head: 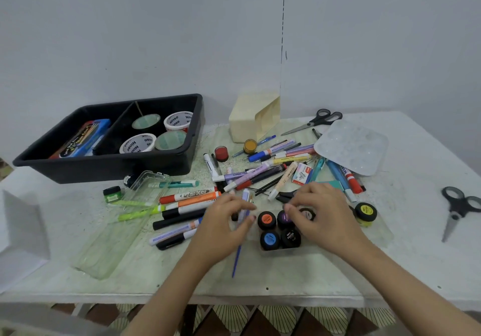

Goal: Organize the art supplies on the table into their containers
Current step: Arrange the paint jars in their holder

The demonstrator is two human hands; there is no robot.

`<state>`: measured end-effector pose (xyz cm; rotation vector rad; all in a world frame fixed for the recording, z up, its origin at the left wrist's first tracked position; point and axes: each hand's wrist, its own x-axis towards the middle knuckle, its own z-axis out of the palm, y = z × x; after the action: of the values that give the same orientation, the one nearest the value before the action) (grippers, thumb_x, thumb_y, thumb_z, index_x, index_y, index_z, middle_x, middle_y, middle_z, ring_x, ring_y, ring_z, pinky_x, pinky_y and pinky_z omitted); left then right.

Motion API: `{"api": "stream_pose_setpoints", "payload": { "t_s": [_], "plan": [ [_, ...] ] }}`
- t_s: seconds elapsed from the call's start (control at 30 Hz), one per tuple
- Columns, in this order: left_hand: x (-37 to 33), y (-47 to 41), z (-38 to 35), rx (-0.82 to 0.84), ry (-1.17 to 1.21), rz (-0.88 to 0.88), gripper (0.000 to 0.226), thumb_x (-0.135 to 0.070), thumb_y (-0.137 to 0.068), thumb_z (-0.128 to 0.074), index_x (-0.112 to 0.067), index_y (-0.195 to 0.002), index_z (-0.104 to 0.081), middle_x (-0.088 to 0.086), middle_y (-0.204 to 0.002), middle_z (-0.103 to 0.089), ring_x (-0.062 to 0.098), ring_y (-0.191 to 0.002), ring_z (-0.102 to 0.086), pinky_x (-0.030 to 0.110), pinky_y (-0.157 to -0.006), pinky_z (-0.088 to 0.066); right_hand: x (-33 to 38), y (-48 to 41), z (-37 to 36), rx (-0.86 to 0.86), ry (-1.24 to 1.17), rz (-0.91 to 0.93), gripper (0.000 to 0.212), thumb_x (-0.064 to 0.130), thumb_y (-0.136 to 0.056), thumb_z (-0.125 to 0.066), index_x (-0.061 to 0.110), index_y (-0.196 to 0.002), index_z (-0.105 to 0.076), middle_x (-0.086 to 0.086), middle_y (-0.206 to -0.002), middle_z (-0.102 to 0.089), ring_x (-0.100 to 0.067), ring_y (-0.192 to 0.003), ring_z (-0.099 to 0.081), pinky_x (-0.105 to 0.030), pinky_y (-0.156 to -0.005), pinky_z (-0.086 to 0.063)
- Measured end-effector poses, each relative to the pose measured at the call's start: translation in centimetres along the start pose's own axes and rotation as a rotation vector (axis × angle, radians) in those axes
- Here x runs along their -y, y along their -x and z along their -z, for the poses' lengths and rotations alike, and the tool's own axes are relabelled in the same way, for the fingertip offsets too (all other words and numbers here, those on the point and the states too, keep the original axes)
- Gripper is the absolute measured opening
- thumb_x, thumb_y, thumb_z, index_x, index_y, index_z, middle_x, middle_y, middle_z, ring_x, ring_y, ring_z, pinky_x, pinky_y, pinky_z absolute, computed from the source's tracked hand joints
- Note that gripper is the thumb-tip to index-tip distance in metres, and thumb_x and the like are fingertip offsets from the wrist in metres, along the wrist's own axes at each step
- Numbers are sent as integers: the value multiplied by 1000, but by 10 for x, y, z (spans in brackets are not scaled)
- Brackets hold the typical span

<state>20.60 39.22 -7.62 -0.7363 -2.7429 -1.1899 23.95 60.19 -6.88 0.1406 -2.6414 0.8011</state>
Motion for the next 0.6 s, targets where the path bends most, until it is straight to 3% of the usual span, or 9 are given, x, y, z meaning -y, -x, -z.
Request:
{"api": "stream_pose_setpoints", "payload": {
  "t_s": [0.13,0.23,0.37,0.5,0.6],
  "plan": [
    [19,-38,18,-89,-113,69,21,-19,-88,-61,-25,-108,-65,-13,-101,-56,-1,-93,-50,18,-85,-42,-1,-48,-7,97,12,54,31,44,-81,-46,31,-93,-71,10,-90,-64,-15,-92,-55,-40,-83,-42],
    [32,-70,28,-136,-137,177,30,-16,-88,-61,-17,-118,-60,-3,-112,-56,10,-102,-50,22,-89,-38,-8,-89,-26,142,86,79,30,36,-87,-50,30,-112,-66,2,-104,-65,-21,-101,-55,-38,-86,-42],
    [43,-107,31,-107,-168,223,42,-12,-86,-60,-15,-127,-53,1,-122,-52,9,-103,-45,19,-87,-31,-11,-133,-59,154,202,85,38,29,-89,-51,29,-127,-55,-3,-118,-59,-27,-109,-50,-37,-89,-40],
    [56,-134,29,-41,-169,280,60,4,-80,-54,-19,-135,-47,7,-133,-43,22,-121,-43,25,-95,-34,-9,-164,-81,142,245,77,45,21,-89,-50,26,-134,-51,-11,-130,-52,-34,-113,-46,-36,-90,-37],
    [64,-147,28,3,-180,330,61,3,-82,-53,-25,-136,-47,8,-136,-40,25,-123,-42,31,-98,-37,-10,-178,-88,167,321,82,41,21,-91,-50,23,-131,-53,-11,-117,-58,-33,-104,-49,-36,-84,-40]
  ]
}}
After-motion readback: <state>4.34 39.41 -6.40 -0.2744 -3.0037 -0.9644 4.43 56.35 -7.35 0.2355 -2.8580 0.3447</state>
